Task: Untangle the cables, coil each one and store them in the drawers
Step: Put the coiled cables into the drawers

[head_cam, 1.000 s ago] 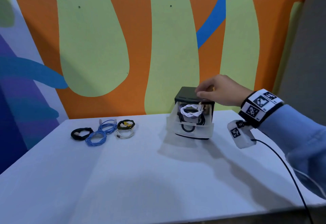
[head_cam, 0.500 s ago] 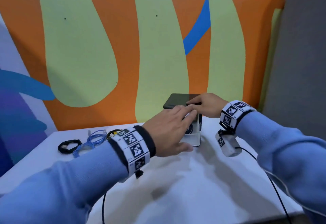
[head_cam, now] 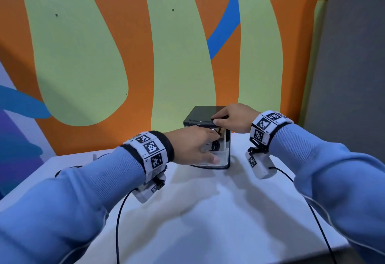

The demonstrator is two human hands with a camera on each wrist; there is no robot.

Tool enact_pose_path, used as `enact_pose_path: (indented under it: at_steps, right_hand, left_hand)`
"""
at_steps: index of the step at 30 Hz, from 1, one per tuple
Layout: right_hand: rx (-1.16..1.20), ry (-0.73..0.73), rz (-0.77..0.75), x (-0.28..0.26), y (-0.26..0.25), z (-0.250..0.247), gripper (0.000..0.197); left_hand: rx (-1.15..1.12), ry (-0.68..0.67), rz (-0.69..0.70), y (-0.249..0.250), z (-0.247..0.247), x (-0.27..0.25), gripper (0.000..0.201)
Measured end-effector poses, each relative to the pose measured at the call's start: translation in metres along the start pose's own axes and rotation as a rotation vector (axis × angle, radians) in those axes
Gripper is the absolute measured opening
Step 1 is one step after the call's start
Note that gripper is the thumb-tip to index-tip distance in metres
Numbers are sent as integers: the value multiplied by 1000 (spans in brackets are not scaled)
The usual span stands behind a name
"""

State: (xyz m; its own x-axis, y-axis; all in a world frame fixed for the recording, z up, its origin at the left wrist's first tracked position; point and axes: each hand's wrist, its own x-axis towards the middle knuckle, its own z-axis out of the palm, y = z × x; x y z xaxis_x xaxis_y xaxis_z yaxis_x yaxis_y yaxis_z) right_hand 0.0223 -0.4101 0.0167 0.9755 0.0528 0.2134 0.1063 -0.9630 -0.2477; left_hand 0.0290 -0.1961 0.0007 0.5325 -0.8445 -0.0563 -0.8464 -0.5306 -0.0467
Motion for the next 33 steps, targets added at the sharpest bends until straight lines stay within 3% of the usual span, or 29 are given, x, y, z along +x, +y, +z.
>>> enact_pose_path:
  at_steps: [6,9,12,17,23,27,31,33]
  right_hand:
    - [-18,12,-1,0,1,1,34]
    - [0,8,0,2,4,3,34]
    - [11,0,0,3,6,3,33]
    - [27,1,22,3,2,4,35]
    - [22,7,21,0,4,1,36]
    - [18,18,10,3,5,3,36]
    - [23,7,9,5,4,3,36]
    - [23,-4,10,5,3,3,37]
  left_hand:
    - [-94,25,-19,-5,-6,7,37]
    - [-21,231,6,-11,-1,7,44]
    - [100,404,-26,-15,3,5,73]
    - [207,406,-315,-17,10,27,95]
    - [186,441,-489,-16,25,49,71]
    - [165,602,-388,-6,34,25,38]
    - [33,377,-272,9,56,12,12]
    - [20,233,-321,12,65,14,29]
